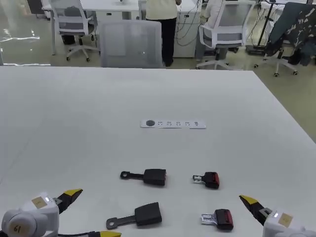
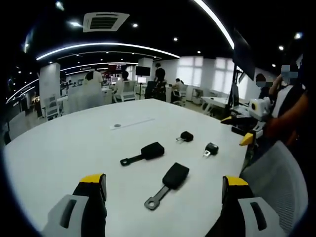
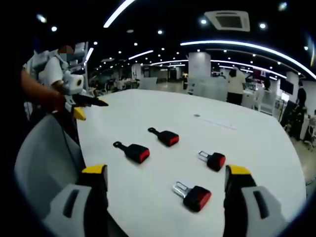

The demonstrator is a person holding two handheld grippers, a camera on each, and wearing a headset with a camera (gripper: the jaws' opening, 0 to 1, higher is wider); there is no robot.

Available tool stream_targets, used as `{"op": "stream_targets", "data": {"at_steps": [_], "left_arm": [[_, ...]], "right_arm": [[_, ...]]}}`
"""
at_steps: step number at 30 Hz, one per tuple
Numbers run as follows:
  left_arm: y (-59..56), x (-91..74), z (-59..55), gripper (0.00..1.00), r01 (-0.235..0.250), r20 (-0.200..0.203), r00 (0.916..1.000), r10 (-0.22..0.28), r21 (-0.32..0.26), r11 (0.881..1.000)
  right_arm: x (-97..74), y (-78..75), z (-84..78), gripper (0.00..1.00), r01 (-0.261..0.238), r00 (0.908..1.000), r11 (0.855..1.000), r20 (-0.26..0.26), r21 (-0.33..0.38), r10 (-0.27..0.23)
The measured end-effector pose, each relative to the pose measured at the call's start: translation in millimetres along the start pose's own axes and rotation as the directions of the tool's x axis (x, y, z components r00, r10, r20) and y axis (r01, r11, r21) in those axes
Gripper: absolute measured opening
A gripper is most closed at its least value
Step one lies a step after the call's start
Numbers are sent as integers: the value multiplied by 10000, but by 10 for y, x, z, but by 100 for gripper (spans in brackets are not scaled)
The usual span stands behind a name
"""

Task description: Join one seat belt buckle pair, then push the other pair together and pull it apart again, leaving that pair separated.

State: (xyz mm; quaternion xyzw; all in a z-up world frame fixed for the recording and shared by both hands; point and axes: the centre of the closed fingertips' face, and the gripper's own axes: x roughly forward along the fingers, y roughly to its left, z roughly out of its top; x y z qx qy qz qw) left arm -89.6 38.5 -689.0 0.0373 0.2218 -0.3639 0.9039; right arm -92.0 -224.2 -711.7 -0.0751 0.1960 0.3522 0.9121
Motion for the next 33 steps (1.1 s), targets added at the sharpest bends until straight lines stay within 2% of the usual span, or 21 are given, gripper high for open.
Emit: {"op": "stream_targets", "data": {"at_steps": [11,22,33], "left_arm": [[-37,0,40,100,-22,23,10000,22,14,10000],[-13,9,-26,100,35,-46,10000,-35,19,10000],[-54,81,-53,100,215,-200,9996,-214,44,9998]], "right_arm": [[20,-10,24,100,-9,10000,10000,53,-34,9],[-5,-3,-13,99,-9,10000,10000,-31,22,9],[17,-33,-74,98,-53,9997,10000,-220,38,54]]}}
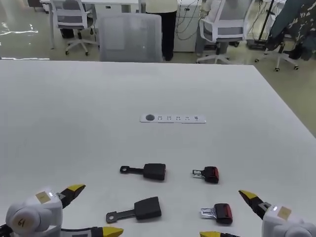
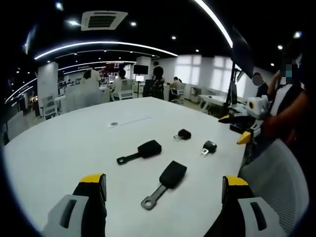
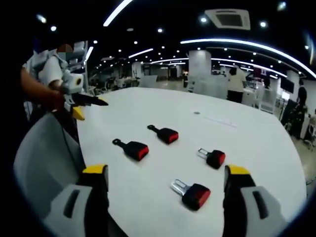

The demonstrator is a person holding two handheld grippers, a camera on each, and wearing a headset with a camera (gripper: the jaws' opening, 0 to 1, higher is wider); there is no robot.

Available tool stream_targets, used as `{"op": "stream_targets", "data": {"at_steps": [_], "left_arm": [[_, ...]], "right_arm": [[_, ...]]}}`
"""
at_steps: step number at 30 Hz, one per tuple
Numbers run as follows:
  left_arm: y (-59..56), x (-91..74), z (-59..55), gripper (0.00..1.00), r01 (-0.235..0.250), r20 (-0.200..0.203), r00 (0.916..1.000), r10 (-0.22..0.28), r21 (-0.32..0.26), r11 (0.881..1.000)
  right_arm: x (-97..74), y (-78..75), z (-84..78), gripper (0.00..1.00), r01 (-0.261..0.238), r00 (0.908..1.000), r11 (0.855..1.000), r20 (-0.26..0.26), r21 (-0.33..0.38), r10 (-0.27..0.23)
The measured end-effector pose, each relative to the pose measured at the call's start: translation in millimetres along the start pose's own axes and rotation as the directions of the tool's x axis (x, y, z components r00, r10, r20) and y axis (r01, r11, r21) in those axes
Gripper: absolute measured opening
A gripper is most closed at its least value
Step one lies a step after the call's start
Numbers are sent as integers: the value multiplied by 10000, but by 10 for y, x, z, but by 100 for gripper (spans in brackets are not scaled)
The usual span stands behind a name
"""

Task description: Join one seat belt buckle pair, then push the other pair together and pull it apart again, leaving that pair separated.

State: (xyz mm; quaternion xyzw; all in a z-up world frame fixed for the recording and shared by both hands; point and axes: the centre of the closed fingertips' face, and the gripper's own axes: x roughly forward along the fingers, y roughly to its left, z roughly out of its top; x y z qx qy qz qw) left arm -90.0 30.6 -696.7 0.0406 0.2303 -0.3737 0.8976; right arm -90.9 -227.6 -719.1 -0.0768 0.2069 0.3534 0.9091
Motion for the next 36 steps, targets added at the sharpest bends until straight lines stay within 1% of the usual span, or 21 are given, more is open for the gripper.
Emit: {"op": "stream_targets", "data": {"at_steps": [6,10,15,19,21,23,25,29,31,34,36], "left_arm": [[2,71,-3,100,45,-45,10000,-45,-42,10000],[-10,152,-6,100,141,-156,9998,-142,-27,9999],[9,252,-2,100,258,-243,9994,-259,-33,9997],[40,333,-28,99,363,-349,9987,-362,6,9993],[38,379,-34,99,438,-426,9981,-437,15,9990],[61,423,-61,99,500,-490,9976,-496,59,9987],[59,465,-70,99,590,-551,9968,-586,59,9982],[45,528,-80,98,715,-668,9953,-707,108,9974],[56,563,-103,98,759,-766,9943,-743,180,9970],[41,611,-121,98,885,-892,9922,-866,177,9959],[36,652,-155,97,979,-1050,9900,-941,309,9947]], "right_arm": [[62,-39,-66,98,-91,9997,10000,-224,-7,91],[115,-75,-102,97,-157,9993,9999,-325,48,158],[156,-127,-150,97,-255,9984,9997,-508,30,257],[194,-176,-191,96,-337,9972,9994,-665,53,340],[215,-206,-205,96,-372,9967,9993,-715,27,373],[235,-232,-224,96,-418,9959,9991,-793,82,423],[258,-256,-239,95,-456,9955,9990,-825,28,457],[305,-291,-295,95,-602,9928,9982,-1037,-21,597],[328,-313,-316,95,-699,9915,9975,-1093,47,700],[367,-337,-366,94,-925,9876,9957,-1273,42,923],[394,-363,-404,93,-1022,9854,9948,-1365,9,1014]]}}
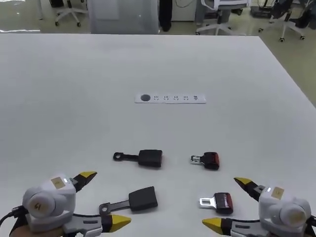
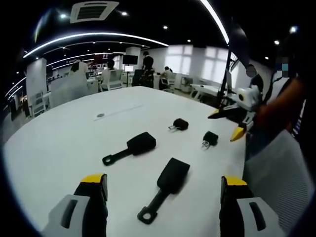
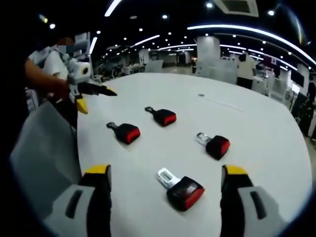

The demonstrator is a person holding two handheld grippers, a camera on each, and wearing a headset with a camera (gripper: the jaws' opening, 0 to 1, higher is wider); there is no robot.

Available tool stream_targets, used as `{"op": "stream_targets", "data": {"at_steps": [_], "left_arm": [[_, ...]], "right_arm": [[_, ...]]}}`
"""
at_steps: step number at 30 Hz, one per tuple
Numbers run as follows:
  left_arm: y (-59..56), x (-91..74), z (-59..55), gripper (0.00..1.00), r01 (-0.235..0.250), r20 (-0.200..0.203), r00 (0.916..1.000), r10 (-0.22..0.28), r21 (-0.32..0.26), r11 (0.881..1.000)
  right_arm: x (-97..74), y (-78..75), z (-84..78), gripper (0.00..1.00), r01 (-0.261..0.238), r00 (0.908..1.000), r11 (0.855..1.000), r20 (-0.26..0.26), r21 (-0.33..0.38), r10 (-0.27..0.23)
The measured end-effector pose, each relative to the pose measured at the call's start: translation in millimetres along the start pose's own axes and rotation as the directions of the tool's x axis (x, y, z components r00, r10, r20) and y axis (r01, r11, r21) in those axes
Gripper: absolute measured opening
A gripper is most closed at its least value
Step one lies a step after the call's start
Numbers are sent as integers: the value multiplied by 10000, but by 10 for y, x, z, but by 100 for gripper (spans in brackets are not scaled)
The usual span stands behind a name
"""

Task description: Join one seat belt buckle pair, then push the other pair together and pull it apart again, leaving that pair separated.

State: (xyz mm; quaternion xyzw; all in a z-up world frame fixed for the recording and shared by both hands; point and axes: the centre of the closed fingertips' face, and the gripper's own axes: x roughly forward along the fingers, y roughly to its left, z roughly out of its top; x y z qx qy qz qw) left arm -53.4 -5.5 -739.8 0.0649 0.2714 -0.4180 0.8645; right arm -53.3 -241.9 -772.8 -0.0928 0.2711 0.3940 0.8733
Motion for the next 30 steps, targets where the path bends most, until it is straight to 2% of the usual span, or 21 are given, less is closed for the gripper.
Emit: {"op": "stream_targets", "data": {"at_steps": [8,15,19,23,30], "left_arm": [[3,204,-102,95,381,-462,9982,-371,215,9990],[20,402,-185,93,751,-876,9936,-707,481,9960],[21,510,-239,91,1007,-1213,9884,-913,738,9922],[37,611,-261,88,1185,-1360,9850,-1065,838,9894],[29,762,-359,80,1563,-1770,9751,-1339,1196,9804]], "right_arm": [[86,-116,-79,92,-502,9980,9987,-372,20,502],[169,-179,-172,90,-1082,9912,9940,-785,-139,1068],[210,-210,-246,90,-1447,9840,9893,-1075,-205,1417],[229,-223,-301,87,-1787,9767,9836,-1255,-250,1742],[247,-242,-425,84,-2381,9563,9697,-1875,-548,2242]]}}
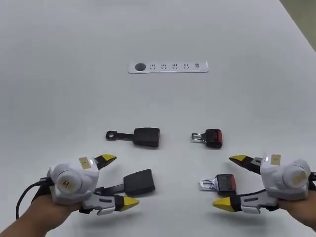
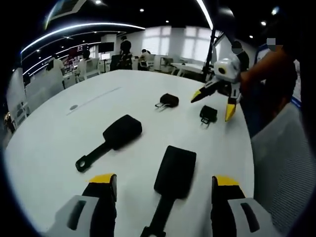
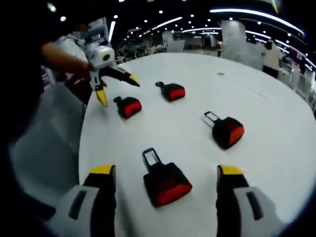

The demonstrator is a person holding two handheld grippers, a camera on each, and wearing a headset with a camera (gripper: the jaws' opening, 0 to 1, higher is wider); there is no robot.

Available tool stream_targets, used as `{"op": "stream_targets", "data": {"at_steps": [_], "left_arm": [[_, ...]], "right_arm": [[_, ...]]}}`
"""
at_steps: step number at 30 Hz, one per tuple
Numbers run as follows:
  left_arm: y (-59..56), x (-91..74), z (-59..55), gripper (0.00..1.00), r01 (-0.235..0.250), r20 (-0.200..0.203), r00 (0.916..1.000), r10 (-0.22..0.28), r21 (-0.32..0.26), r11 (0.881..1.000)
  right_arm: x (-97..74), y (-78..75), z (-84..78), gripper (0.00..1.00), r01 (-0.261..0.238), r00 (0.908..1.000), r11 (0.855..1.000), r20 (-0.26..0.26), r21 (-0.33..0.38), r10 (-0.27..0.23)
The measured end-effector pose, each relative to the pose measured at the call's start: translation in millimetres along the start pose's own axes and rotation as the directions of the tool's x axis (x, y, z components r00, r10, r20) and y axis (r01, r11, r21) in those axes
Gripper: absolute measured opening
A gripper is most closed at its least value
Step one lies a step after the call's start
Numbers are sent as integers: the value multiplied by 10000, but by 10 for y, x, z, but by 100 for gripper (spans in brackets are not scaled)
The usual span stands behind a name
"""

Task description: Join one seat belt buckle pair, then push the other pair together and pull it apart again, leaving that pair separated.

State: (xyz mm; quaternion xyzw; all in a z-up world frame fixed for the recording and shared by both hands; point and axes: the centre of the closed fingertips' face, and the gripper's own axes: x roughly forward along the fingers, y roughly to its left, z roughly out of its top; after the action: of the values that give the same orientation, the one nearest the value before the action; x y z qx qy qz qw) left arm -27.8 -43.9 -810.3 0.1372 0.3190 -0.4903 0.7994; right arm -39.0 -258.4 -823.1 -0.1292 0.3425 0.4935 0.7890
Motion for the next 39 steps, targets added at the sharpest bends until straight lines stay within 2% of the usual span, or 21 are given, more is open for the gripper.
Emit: {"op": "stream_targets", "data": {"at_steps": [7,9,12,15,18,22,24,27,32,34,39], "left_arm": [[-32,110,-72,71,465,-478,9979,-442,494,9977],[-52,129,-98,69,663,-667,9959,-612,778,9948],[-78,163,-140,64,927,-845,9927,-855,854,9920],[-113,186,-190,60,1233,-1188,9868,-1099,1123,9860],[-137,198,-177,56,1402,-1177,9852,-1246,1351,9809],[-131,214,-165,51,1516,-1242,9830,-1350,1354,9791],[-133,218,-164,47,1636,-1312,9810,-1430,1631,9729],[-137,224,-162,46,1707,-1355,9796,-1487,1679,9709],[-146,237,-146,44,1898,-1512,9754,-1606,2045,9603],[-148,234,-151,37,2023,-1616,9722,-1694,2158,9552],[-157,233,-146,34,2379,-1761,9645,-1969,2547,9373]], "right_arm": [[39,3,-83,79,-700,9966,9967,-464,-406,681],[39,9,-98,77,-864,9949,9949,-571,-524,834],[33,25,-129,74,-1143,9910,9910,-781,-694,1088],[19,7,-153,71,-1291,9886,9877,-892,-879,1213],[6,17,-174,65,-1493,9846,9826,-1077,-1101,1375],[-3,16,-196,61,-1620,9820,9781,-1190,-1310,1467],[-9,11,-210,58,-1691,9798,9746,-1320,-1467,1502],[-6,37,-221,56,-1885,9757,9650,-1464,-1821,1629],[0,56,-229,50,-2069,9719,9556,-1565,-2097,1761],[2,46,-229,48,-2051,9724,9529,-1574,-2236,1723],[-8,11,-235,37,-2060,9723,9497,-1588,-2360,1715]]}}
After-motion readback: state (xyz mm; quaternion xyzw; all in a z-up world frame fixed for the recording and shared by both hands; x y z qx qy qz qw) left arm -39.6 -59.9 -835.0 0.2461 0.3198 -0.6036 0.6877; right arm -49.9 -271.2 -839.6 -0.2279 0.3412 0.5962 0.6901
